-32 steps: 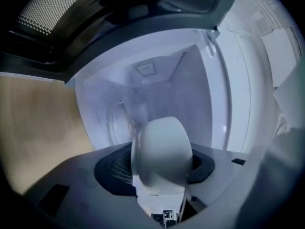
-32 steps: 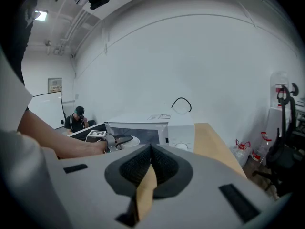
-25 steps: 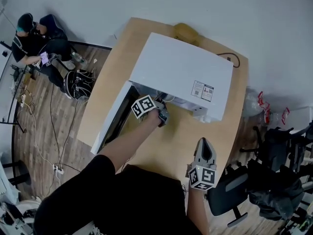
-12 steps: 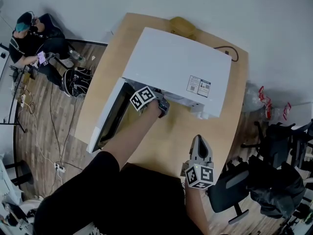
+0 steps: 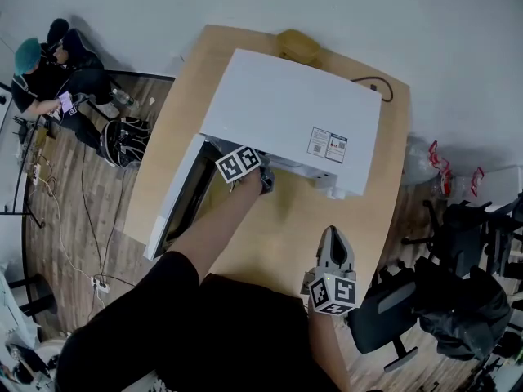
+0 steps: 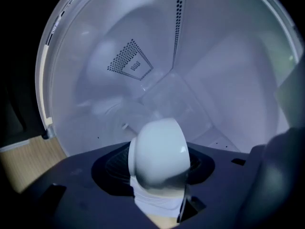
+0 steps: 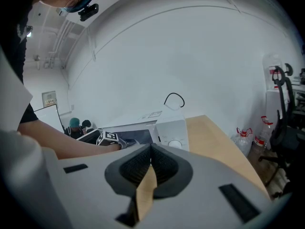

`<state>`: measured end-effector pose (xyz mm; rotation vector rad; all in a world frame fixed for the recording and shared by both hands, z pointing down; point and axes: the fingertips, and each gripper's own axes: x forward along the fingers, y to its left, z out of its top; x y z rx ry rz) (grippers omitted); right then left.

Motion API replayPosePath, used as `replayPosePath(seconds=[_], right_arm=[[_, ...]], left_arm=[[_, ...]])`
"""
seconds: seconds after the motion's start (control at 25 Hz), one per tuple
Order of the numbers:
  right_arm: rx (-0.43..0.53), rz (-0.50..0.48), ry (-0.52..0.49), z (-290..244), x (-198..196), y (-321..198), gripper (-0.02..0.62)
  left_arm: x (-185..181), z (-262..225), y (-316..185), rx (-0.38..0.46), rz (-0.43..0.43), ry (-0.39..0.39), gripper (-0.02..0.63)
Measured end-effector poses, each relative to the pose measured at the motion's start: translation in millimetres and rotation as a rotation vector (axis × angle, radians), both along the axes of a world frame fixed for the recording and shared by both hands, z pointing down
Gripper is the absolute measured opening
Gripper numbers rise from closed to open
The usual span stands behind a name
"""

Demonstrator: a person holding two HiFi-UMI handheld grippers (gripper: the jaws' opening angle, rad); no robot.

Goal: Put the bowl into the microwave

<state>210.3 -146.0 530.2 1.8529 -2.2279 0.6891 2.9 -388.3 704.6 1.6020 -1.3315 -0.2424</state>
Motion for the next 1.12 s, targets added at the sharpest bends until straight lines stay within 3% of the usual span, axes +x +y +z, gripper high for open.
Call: replayPosePath(seconds=[0.12, 0.32, 0.64, 1.12], right_arm=[[-0.006, -0.010, -0.001, 1.1, -6.2, 1.6, 0.060], [-0.006, -0.078, -0.003, 2.3, -31.1, 6.2, 0.060], [-0.035, -0.151, 0.004, 9.6, -54.5, 16.9, 0.060], [-0.019, -0.166, -0.017, 10.6, -52.6, 23.2, 0.060]], left_arm=[[-9.0, 0.2, -1.8, 0.015, -0.004, -0.077, 0.230], [-17.2, 2.8, 2.4, 0.013, 0.037, -0.275, 0.233], [-15.8, -2.2, 0.7, 0.103, 0.043, -0.276, 0.278], [-20.9, -0.4, 1.1, 0.172, 0.106, -0.455, 0.348]])
